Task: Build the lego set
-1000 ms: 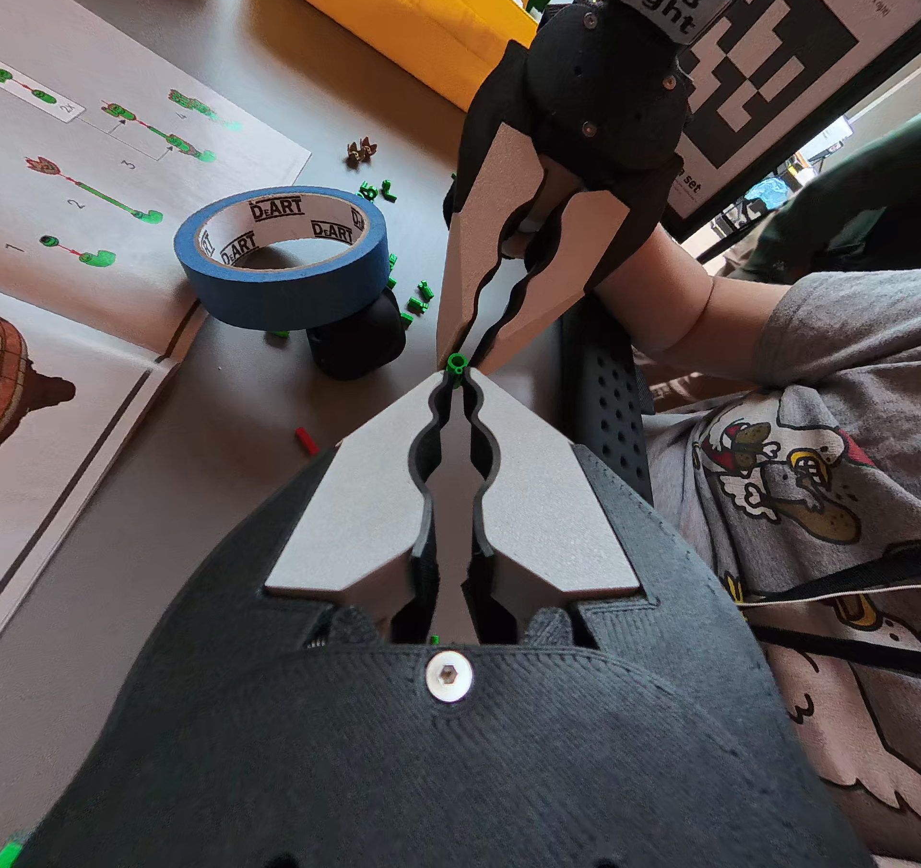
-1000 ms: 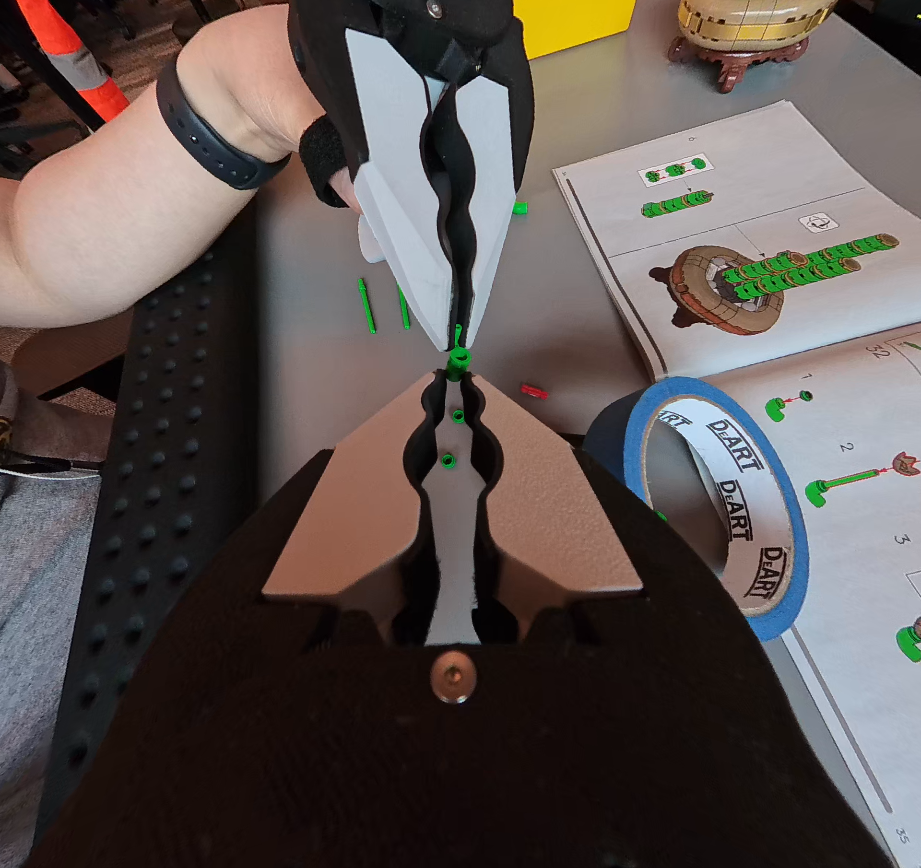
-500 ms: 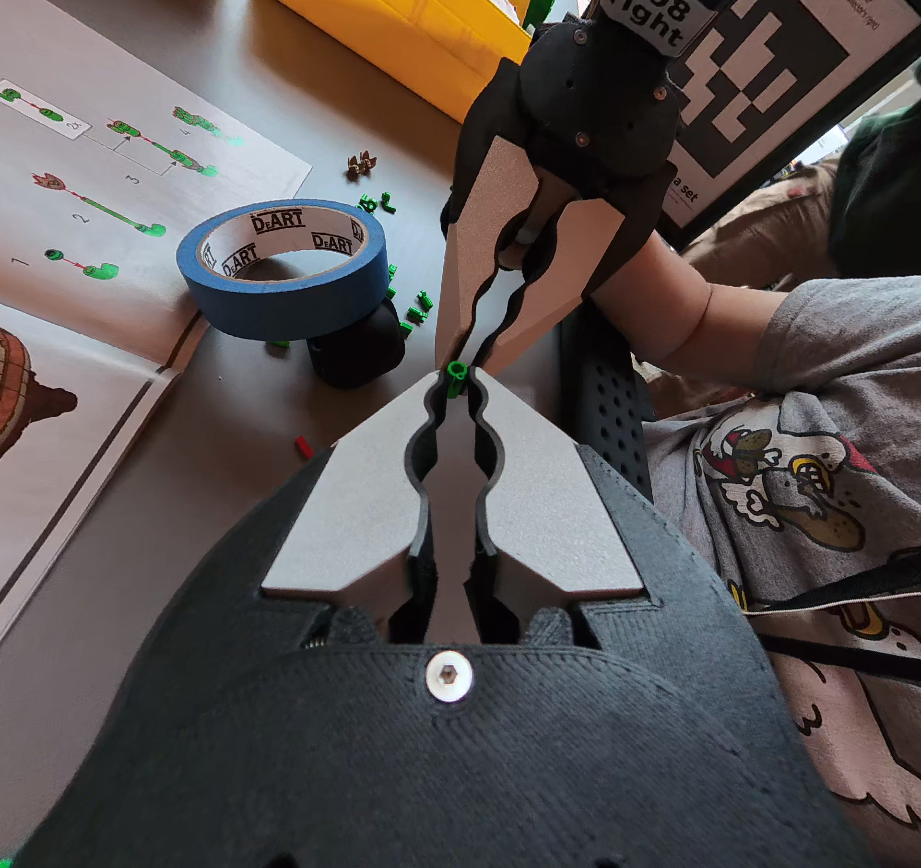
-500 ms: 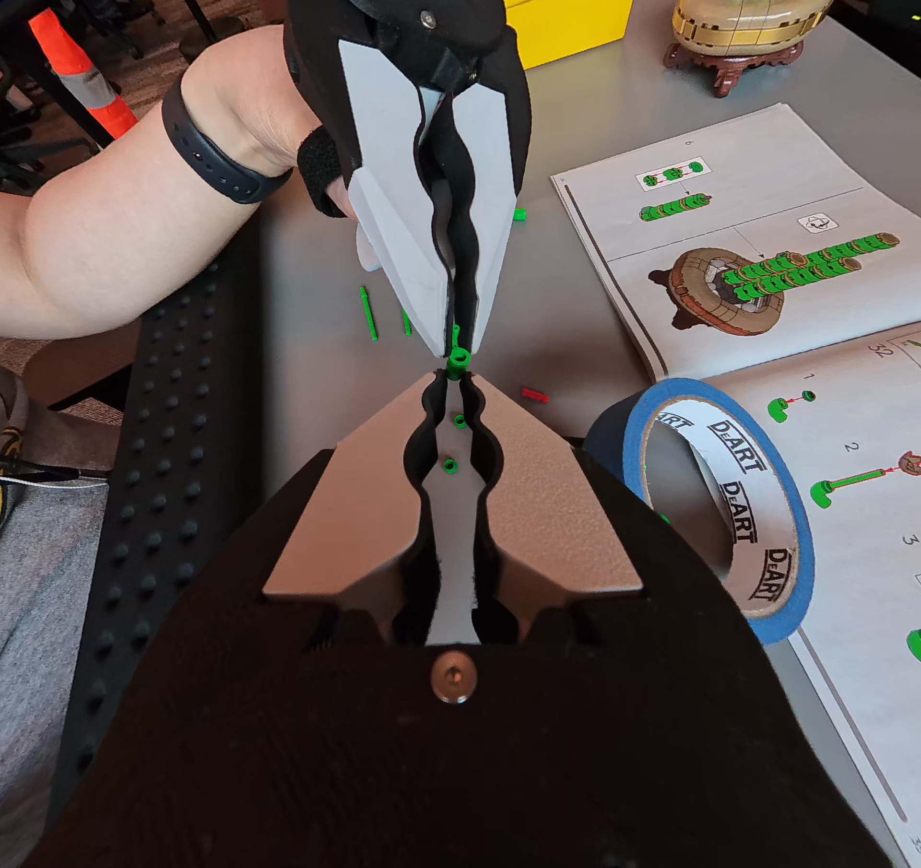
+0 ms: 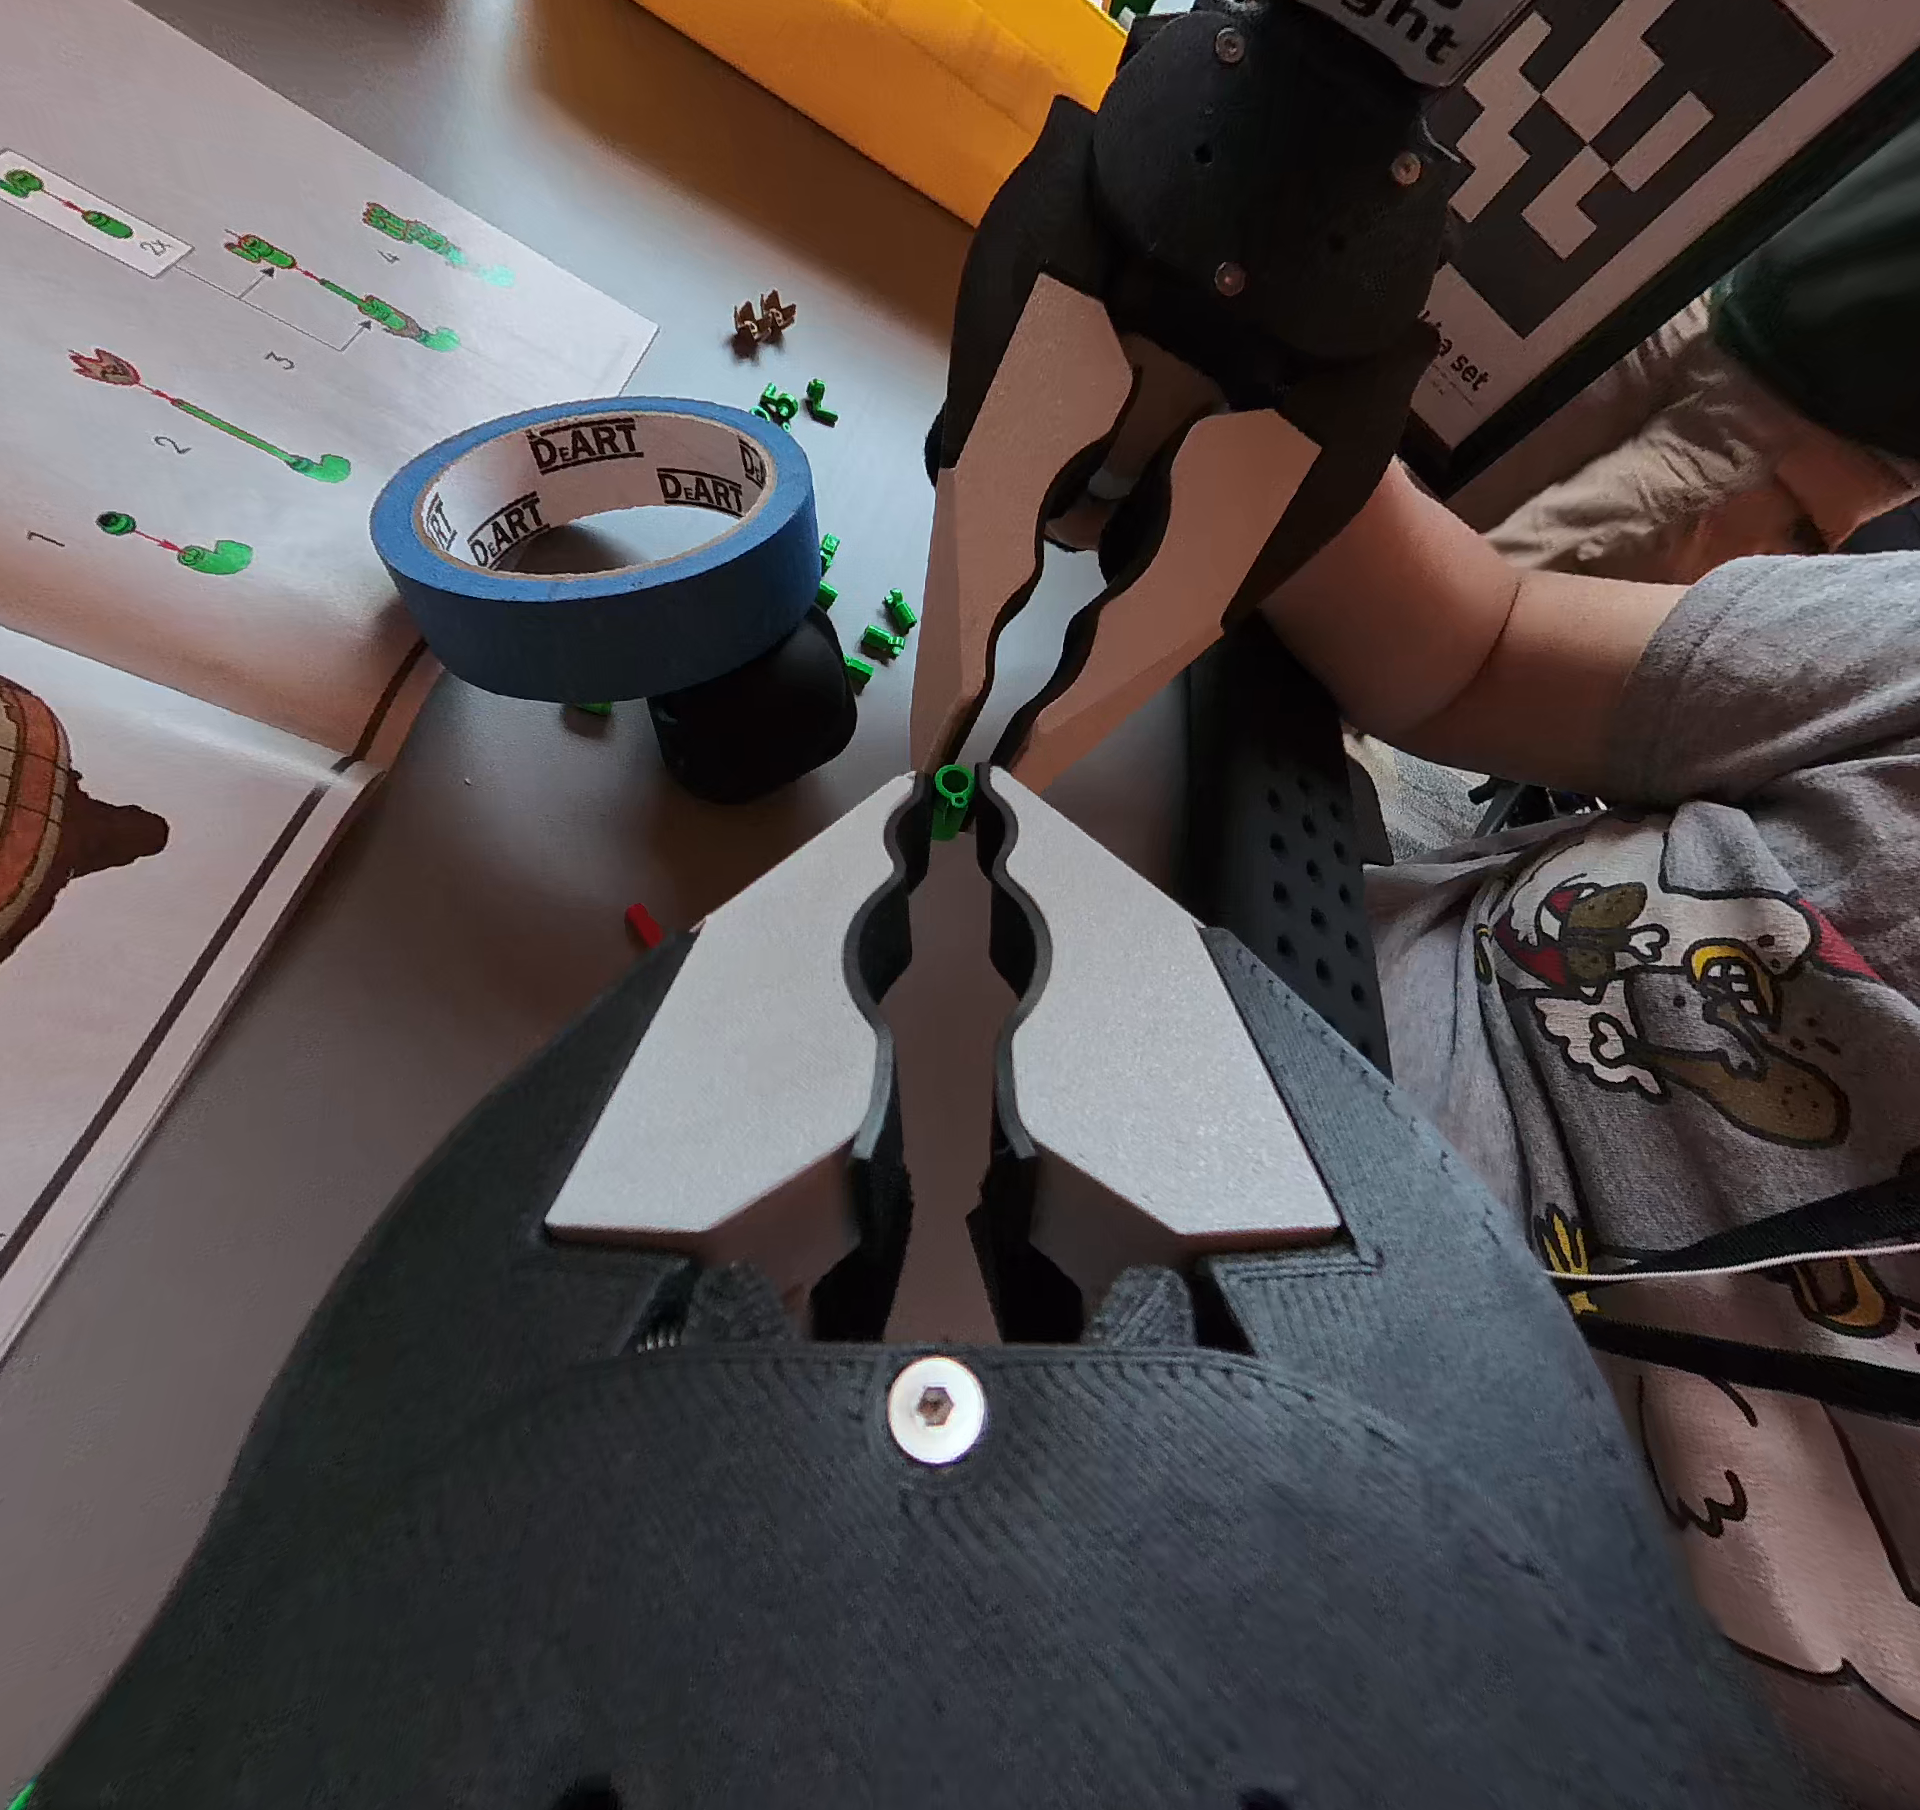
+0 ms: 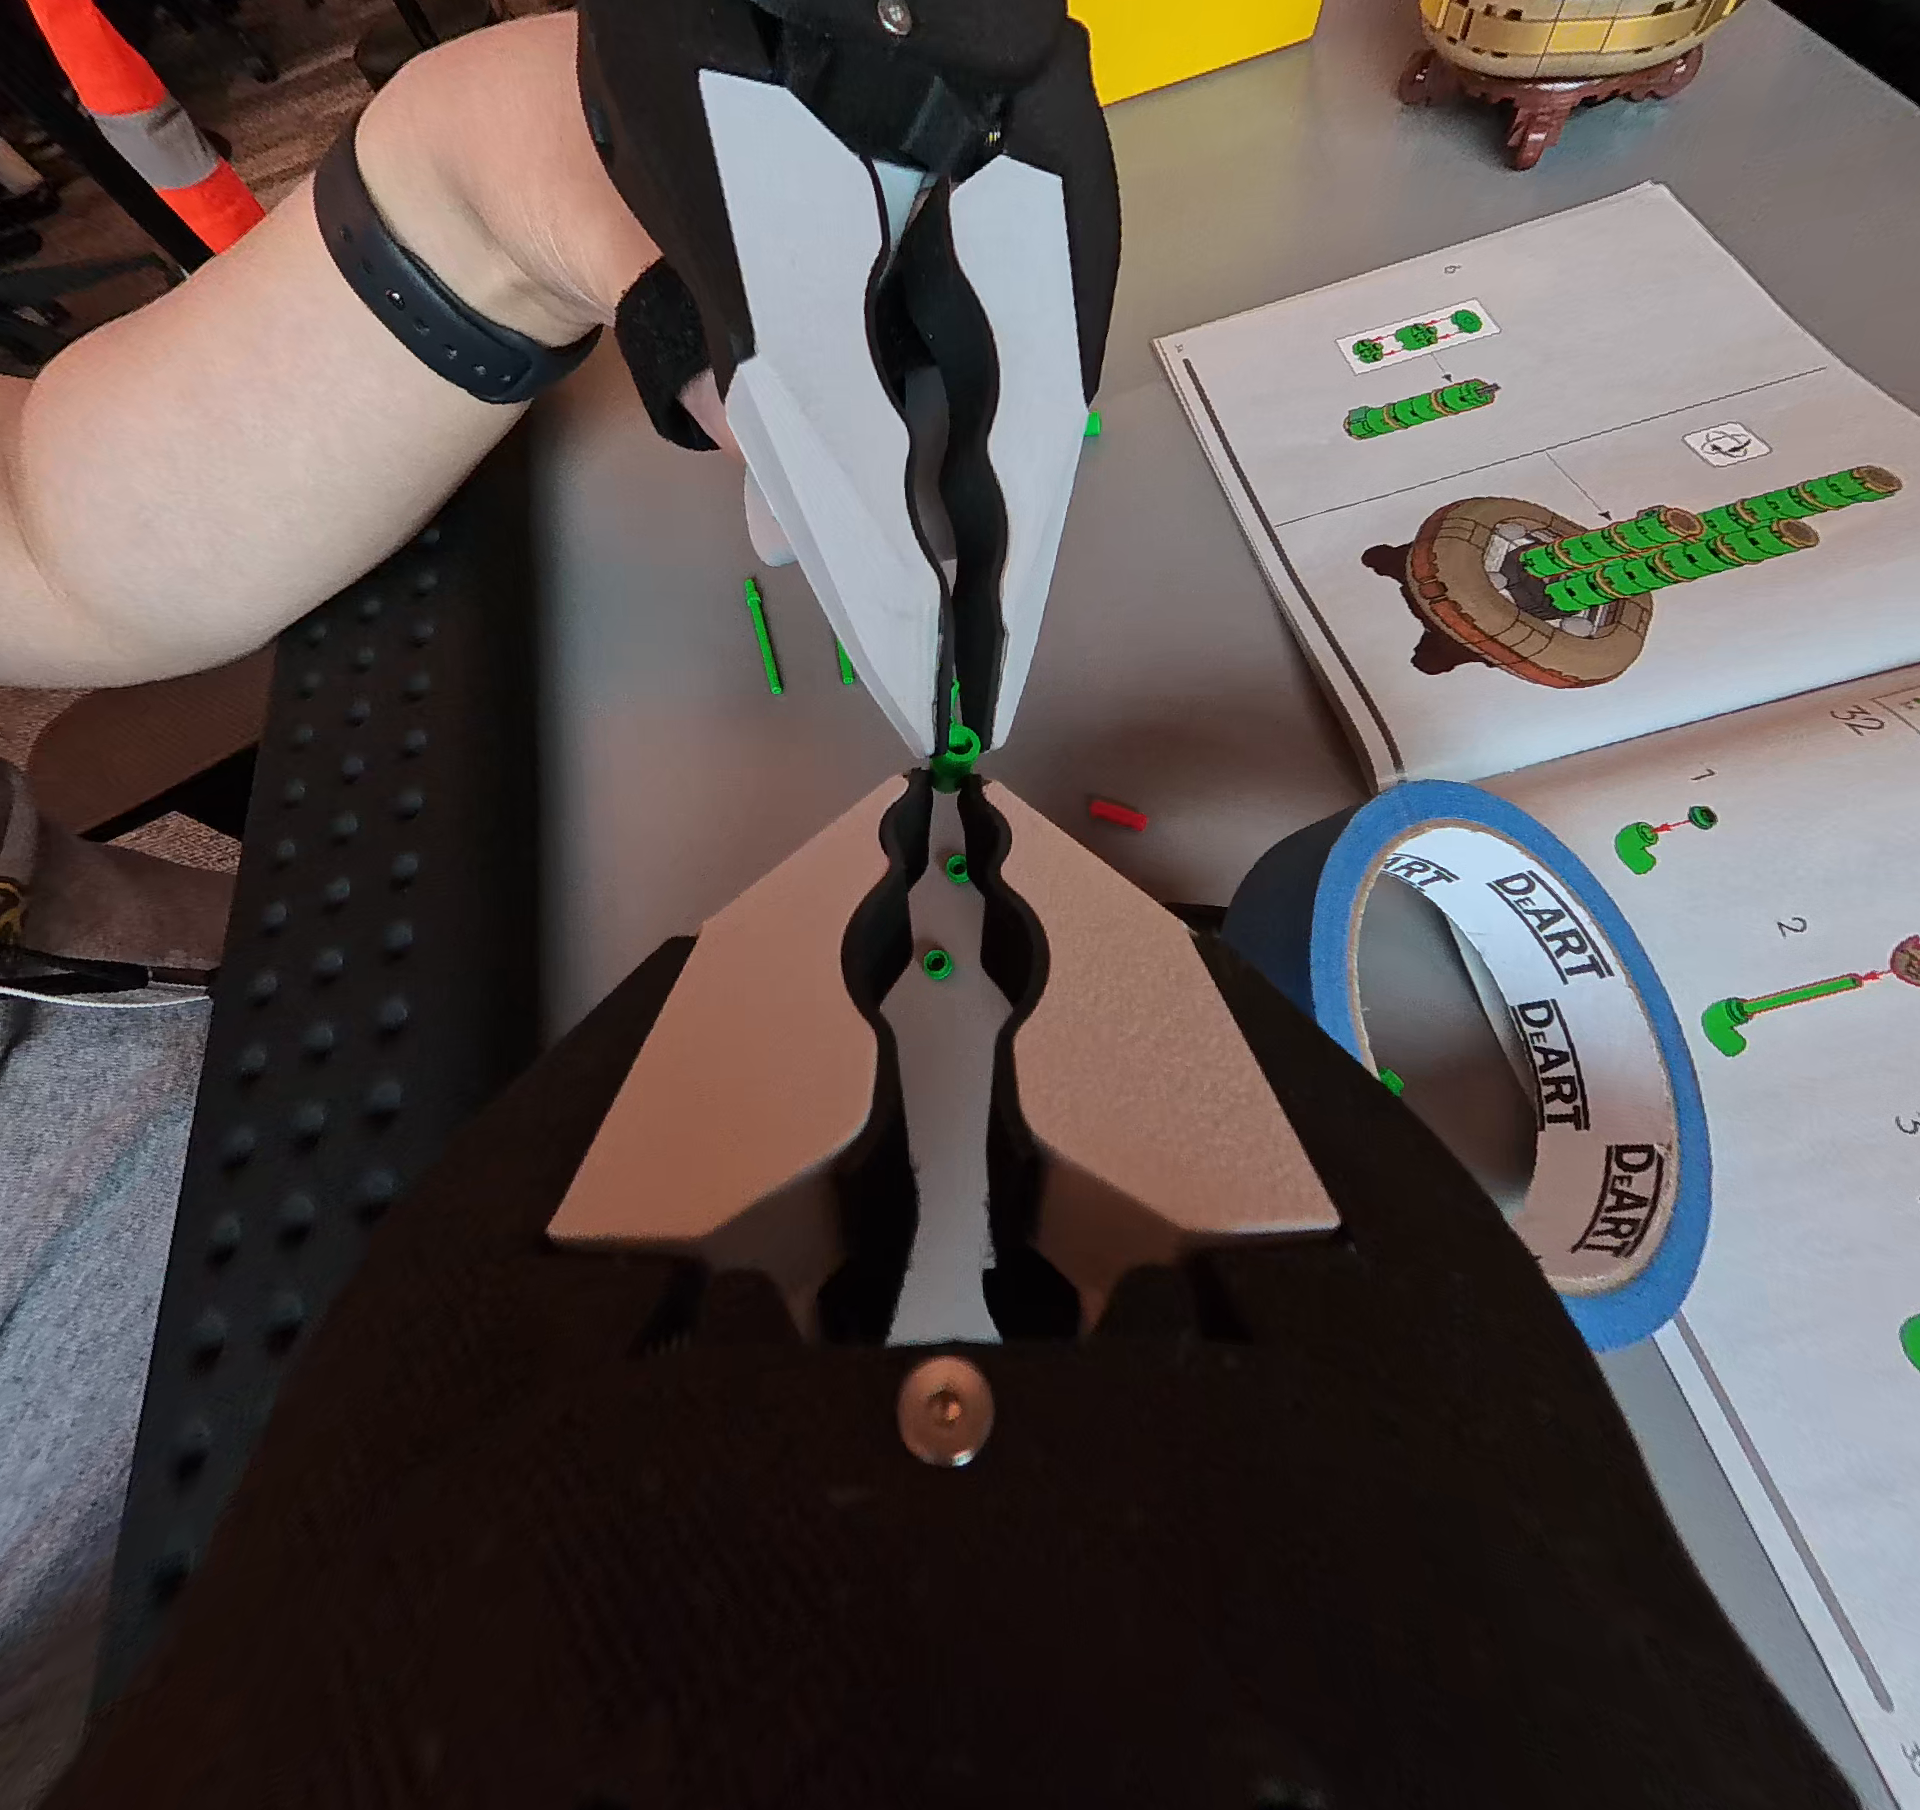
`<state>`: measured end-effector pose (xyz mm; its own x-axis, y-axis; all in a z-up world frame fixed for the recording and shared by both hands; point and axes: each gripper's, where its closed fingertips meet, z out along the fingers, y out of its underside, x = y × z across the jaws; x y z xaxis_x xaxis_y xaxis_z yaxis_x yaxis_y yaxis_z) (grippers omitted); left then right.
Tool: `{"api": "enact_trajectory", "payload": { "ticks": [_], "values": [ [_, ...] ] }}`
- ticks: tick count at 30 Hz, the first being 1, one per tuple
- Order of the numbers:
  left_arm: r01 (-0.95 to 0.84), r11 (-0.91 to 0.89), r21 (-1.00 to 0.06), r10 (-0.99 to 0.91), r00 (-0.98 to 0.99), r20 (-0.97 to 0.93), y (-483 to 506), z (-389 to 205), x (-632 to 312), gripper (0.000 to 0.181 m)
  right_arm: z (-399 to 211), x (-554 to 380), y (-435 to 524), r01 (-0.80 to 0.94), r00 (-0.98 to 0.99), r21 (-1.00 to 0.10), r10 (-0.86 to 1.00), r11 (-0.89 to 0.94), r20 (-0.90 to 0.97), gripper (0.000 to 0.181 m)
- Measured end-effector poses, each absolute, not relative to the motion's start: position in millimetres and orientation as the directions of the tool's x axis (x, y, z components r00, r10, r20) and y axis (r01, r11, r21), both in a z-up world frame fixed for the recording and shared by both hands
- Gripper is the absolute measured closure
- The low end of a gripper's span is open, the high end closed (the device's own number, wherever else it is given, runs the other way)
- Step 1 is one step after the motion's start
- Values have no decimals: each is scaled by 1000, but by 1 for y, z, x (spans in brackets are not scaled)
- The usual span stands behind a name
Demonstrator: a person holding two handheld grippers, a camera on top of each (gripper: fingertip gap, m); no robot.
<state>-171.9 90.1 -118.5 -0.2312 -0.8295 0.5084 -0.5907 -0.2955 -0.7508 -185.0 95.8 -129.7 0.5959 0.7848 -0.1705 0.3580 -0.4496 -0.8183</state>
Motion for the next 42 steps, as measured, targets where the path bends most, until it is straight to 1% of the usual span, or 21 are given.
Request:
{"api": "enact_trajectory", "payload": {
  "ticks": [13, 25, 34, 37, 39, 42],
  "values": [
    [-692, -200, -693, -849, -231, 476, 82, -136, -183, 175, -147, -193, 88, 486, 566, -760, 818, -432, -103, 178],
    [-729, -154, -666, -844, -254, 472, 75, -143, -189, 175, -154, -198, 81, 525, 544, -727, 831, -443, -113, 179],
    [-714, -142, -686, -857, -258, 447, 76, -146, -183, 175, -158, -194, 82, 499, 557, -720, 815, -482, -160, 179],
    [-696, -152, -702, -872, -240, 427, 82, -144, -180, 165, -156, -192, 83, 484, 560, -729, 812, -484, -167, 179],
    [-671, -178, -720, -855, -256, 450, 80, -136, -178, 165, -154, -192, 83, 470, 557, -737, 811, -487, -180, 179],
    [-609, -243, -755, -826, -277, 490, 81, -119, -176, 160, -155, -192, 83, 463, 558, -736, 807, -495, -191, 179]
  ]
}}
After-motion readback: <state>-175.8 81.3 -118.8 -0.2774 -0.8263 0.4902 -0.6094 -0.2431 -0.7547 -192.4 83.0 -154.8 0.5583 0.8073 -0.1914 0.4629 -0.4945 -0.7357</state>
